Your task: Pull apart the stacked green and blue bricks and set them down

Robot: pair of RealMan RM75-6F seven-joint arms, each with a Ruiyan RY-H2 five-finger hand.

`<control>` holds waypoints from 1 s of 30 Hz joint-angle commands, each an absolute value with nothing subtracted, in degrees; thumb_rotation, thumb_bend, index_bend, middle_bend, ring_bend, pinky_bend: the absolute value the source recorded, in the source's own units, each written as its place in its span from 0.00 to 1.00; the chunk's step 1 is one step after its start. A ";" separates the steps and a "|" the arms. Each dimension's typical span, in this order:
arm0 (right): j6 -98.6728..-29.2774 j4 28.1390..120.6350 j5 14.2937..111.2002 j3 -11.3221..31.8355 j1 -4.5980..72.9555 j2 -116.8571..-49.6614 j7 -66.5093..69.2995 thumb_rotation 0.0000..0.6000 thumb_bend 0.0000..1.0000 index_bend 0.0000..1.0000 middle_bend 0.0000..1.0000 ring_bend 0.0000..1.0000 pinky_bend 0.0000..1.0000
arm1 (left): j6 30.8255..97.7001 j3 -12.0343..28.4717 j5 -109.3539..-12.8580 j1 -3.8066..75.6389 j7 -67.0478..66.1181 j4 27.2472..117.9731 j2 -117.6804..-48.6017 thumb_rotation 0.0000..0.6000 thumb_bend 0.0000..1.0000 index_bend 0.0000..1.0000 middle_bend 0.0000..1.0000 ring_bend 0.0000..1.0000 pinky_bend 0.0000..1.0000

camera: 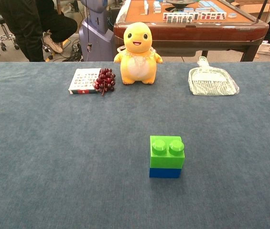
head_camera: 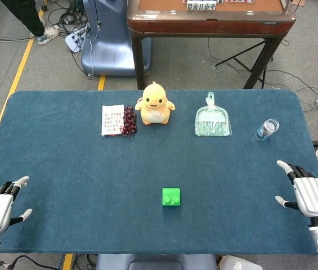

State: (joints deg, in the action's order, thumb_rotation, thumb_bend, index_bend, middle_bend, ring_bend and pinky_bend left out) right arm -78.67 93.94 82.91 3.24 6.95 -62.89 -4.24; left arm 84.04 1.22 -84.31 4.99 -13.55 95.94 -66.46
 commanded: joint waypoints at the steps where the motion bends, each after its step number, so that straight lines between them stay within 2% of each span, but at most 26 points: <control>1: -78.34 93.94 82.81 3.41 7.30 -63.38 -4.13 1.00 0.00 0.15 0.25 0.22 0.39 | 84.67 1.21 -84.69 4.88 -14.47 95.03 -67.60 1.00 0.00 0.23 0.29 0.24 0.38; 9: -76.03 95.71 83.65 4.75 10.35 -65.68 -3.77 1.00 0.01 0.15 0.25 0.22 0.39 | 85.21 0.92 -84.34 4.13 -14.07 95.56 -67.39 1.00 0.00 0.24 0.29 0.24 0.39; 20: -68.63 104.51 84.86 4.84 16.52 -69.63 -7.52 1.00 0.00 0.15 0.16 0.11 0.28 | 85.12 0.40 -84.97 3.81 -12.42 94.26 -68.12 1.00 0.00 0.24 0.29 0.24 0.40; 30: -63.27 105.37 83.87 4.25 21.23 -77.88 -13.74 1.00 0.00 0.15 0.12 0.07 0.24 | 84.51 0.42 -84.99 4.04 -12.17 93.67 -68.68 1.00 0.00 0.24 0.29 0.25 0.41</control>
